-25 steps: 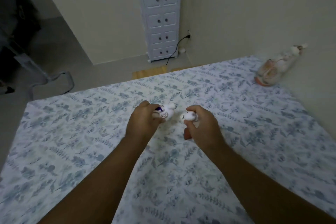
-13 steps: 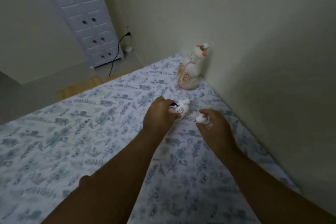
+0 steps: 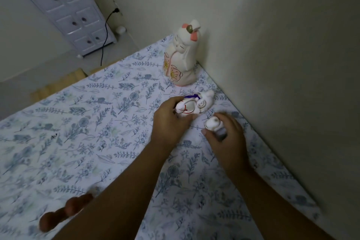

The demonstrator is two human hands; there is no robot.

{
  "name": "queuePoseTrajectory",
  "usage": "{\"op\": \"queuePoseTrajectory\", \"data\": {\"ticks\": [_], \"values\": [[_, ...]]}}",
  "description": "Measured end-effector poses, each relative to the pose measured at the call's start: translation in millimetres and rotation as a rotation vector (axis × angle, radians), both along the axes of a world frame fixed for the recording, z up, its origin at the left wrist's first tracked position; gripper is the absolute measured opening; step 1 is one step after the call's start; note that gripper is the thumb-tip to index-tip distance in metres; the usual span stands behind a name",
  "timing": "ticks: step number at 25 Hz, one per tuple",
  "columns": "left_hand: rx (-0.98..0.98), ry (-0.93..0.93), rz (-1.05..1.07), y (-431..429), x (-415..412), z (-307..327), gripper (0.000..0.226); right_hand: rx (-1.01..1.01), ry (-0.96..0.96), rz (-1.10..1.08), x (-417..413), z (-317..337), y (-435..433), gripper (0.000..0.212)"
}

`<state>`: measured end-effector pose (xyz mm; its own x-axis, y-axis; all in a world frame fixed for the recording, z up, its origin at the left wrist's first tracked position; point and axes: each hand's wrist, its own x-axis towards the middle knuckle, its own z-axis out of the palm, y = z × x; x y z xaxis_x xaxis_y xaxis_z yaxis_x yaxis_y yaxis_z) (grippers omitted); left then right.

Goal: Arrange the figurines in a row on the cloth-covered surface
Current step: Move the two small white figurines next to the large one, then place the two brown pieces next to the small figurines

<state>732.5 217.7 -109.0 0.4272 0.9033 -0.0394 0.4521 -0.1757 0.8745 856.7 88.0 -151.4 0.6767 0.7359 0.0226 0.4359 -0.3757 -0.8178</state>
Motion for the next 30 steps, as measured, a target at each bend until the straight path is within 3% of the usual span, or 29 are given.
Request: {"op": "queuePoseTrajectory", "data": {"ticks": [3, 9, 14, 17, 23, 27, 30], "values": [[-0.056, -0.101, 0.016, -3, -6, -6, 0.044, 0.028, -0.03, -0.04, -4, -1, 3, 0.048], [-0.028, -0.107, 0.0, -3, -6, -8, 0.046, 0.045, -0.133, 0.09, -22, -1, -12, 0.044], [-0.077, -0.068, -0.022, -2, -8, -6, 0.054, 0.018, -0.084, 0.083, -21, 5, -8, 0.05], [-0.076, 0.041, 0.03, -11, -29, 6, 0.061, -0.067, 0.007, 0.109, -28, 14, -9, 0.067], [0.105, 0.192, 0.083, -60, -149, 43, 0.056, -0.112, -0.303, 0.279, -95, 43, -16, 0.063], [0.121, 0.383, 0.13, -89, -243, 50, 0.061, -0.123, -0.287, 0.491, -186, 56, -18, 0.056], [0.093, 0.427, 0.167, -103, -313, 43, 0.065, -0.205, -0.253, 0.691, -250, 56, -16, 0.067]]}}
